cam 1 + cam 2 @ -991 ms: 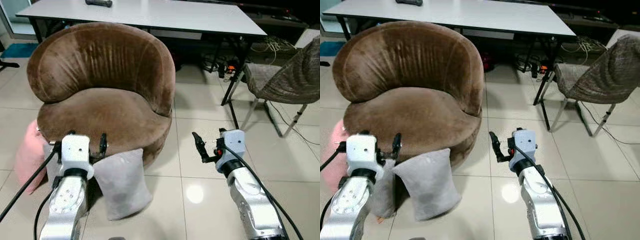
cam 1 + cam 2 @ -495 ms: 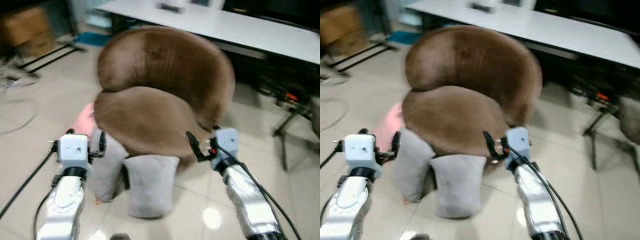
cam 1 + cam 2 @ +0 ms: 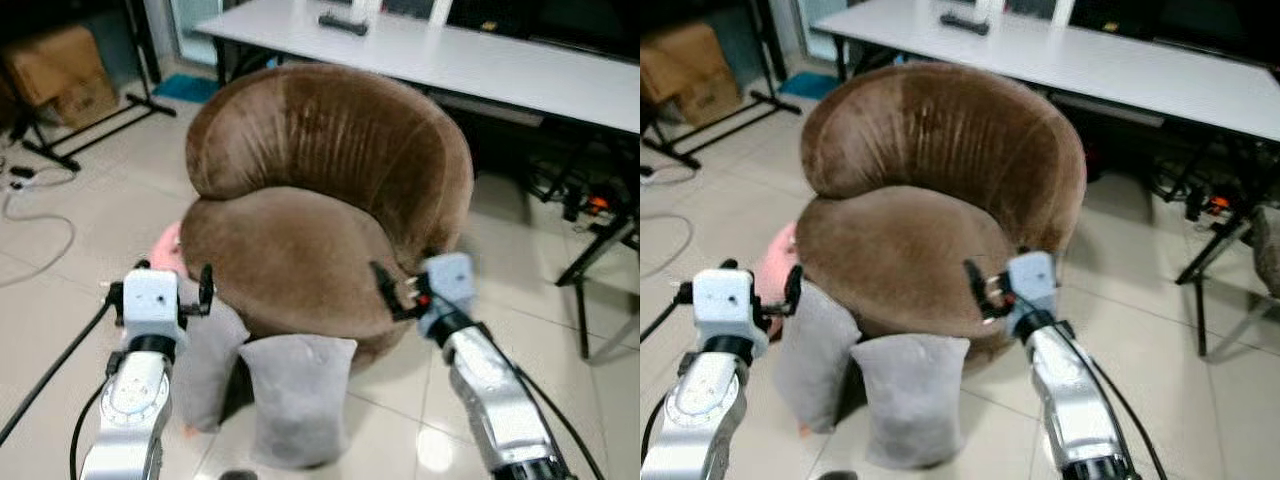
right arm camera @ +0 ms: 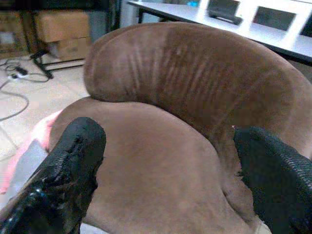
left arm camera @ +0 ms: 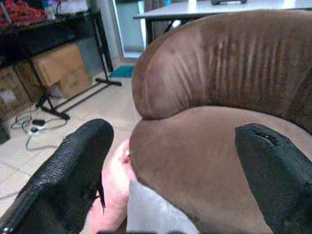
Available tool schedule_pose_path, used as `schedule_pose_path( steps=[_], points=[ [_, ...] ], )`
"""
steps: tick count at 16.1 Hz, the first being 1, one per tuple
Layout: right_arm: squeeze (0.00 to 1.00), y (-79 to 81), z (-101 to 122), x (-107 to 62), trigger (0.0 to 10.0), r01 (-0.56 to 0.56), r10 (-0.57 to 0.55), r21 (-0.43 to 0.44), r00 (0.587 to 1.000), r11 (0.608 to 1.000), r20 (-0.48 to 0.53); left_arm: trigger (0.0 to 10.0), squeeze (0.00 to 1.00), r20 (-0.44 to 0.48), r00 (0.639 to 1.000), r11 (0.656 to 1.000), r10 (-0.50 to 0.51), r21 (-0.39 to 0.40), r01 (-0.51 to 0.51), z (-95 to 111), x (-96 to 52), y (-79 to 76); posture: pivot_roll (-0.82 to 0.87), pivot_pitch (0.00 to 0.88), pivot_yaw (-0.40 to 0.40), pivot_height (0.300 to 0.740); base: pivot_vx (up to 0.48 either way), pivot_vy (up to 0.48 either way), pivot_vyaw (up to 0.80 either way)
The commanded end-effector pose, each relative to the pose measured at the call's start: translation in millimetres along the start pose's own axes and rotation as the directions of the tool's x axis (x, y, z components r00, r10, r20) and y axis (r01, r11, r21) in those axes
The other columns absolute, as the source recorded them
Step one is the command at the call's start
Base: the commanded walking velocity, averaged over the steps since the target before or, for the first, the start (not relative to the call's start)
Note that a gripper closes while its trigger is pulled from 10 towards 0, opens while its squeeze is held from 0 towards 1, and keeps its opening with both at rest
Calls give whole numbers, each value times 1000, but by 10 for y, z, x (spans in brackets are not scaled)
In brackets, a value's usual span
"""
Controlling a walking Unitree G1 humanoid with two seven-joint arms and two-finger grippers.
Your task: Move the pillow to the sofa from floor
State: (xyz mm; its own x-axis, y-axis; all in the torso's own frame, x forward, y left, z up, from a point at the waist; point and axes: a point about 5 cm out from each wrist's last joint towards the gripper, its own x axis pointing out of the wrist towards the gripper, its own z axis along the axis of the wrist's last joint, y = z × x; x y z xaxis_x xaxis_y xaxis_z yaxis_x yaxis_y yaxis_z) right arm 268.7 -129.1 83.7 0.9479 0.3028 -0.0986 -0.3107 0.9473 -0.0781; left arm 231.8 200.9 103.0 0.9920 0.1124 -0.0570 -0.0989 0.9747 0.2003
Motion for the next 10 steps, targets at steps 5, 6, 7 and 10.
schedule_pose_path(
  steps=[5, 6, 7, 10],
  points=[
    [0, -16, 37, 23, 10000, -13, 14, -22, 1000, 1000, 24, 10000, 0, 23, 1000, 1000, 1, -3, -1, 28, -6, 12, 147, 0, -60, 740, 0, -331, 640],
    [0, -16, 35, 24, 10000, -14, 15, -22, 1000, 1000, 24, 10000, 0, 22, 1000, 1000, 1, -2, -1, 24, -10, 12, 148, 0, -61, 740, 0, -435, 800],
    [0, -19, 32, 24, 10000, -14, 14, -23, 1000, 1000, 22, 10000, 0, 21, 1000, 1000, 0, -2, 0, 20, -16, 12, 149, 0, -62, 740, 0, -435, 800],
    [0, -53, 10, 24, 10000, 18, -18, -9, 1000, 1000, 11, 10000, 0, 18, 1000, 1000, 1, 2, -1, 5, -27, 18, 147, 0, -64, 740, 0, -436, 267]
  ],
)
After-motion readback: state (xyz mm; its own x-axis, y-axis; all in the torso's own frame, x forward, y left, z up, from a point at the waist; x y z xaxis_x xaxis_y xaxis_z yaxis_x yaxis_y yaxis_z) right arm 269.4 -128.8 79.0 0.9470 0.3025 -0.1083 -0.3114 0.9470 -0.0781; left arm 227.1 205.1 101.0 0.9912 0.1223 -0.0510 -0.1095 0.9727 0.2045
